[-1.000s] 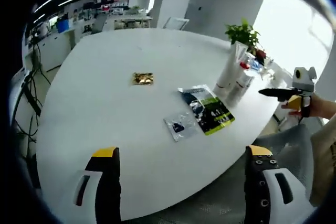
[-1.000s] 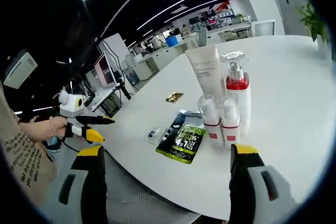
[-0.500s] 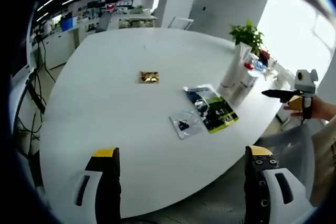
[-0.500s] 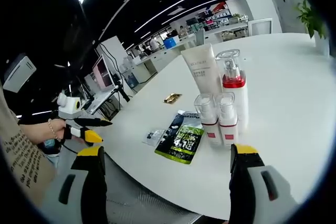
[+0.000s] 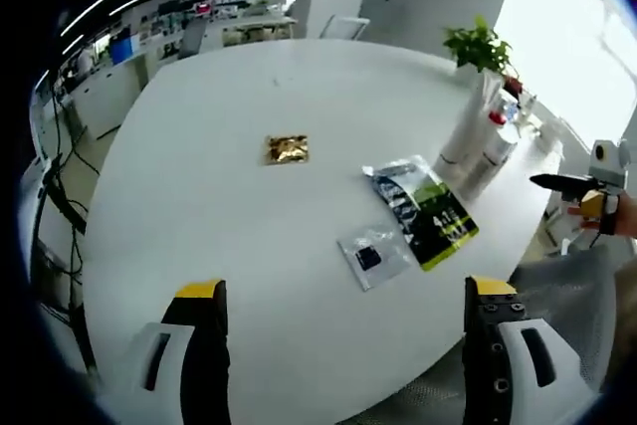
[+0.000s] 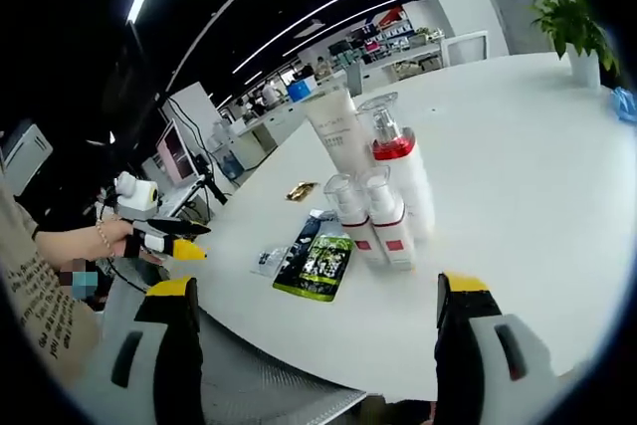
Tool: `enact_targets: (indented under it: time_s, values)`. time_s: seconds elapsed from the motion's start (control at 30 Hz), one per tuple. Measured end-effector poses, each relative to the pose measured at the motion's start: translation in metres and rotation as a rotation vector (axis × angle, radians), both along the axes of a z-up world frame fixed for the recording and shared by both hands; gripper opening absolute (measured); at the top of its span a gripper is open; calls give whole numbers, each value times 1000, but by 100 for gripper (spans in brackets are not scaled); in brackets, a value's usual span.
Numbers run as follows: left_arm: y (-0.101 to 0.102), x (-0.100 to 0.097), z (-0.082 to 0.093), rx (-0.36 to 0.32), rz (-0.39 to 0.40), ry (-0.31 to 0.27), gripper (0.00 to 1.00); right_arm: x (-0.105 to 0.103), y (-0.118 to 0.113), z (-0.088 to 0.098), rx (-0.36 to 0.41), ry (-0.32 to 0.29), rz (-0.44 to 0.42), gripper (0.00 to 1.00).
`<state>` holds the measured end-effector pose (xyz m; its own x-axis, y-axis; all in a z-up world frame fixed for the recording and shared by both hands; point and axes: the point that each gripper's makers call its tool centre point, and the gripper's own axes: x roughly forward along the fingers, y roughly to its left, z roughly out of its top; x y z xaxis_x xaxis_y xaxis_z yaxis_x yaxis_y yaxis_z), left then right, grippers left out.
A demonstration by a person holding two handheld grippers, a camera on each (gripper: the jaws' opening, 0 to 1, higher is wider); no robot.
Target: Arrange the skincare products in the storage area until every visible bottle or jar stands upright without overlapping.
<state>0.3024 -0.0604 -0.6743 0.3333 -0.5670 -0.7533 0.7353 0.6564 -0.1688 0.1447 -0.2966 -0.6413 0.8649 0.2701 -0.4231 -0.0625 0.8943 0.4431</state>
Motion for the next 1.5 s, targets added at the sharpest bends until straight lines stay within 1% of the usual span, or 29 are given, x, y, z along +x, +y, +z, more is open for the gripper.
enact_targets:
  time_s: [0.17, 0.23, 0.37, 0.53, 0.63, 0.73, 0.83, 0.9, 1.0, 1.13, 1.27, 1.37, 1.5]
  values:
    - [-15, 21, -9, 39, 4, 3, 96, -13, -13, -5, 7, 14, -58, 100]
    - [-21, 29, -12, 61, -4, 2, 95, -19, -17, -8, 9, 23, -81, 100]
    - [-35, 44, -17, 82, -19, 10, 95, -28, -26, -11, 15, 33, -123, 100]
    - [-51, 70, -25, 134, -47, 7, 95, -36, -35, -13, 20, 37, -176, 100]
    - [-58, 85, -30, 157, -41, 11, 95, -41, -36, -16, 23, 46, -197, 100]
    - [-65, 99, -33, 171, -12, 28, 93, -41, -37, -14, 42, 38, -225, 100]
    - [-73, 115, -34, 186, 1, 14, 92, -40, -35, -11, 40, 30, -232, 100]
    - [-80, 125, -38, 197, 6, 18, 92, -39, -35, -12, 37, 30, -233, 100]
    - [-86, 137, -43, 231, 14, 16, 91, -38, -35, -10, 60, 21, -251, 100]
    - [-95, 147, -48, 245, 19, 17, 89, -37, -37, -8, 58, 17, -262, 100]
    - [-97, 155, -56, 271, 21, 12, 86, -40, -39, -10, 60, 22, -276, 100]
    - [-93, 161, -63, 289, 63, 19, 83, -44, -38, -14, 62, 36, -281, 100]
    - [-90, 166, -68, 298, 81, 23, 77, -47, -38, -18, 66, 47, -289, 100]
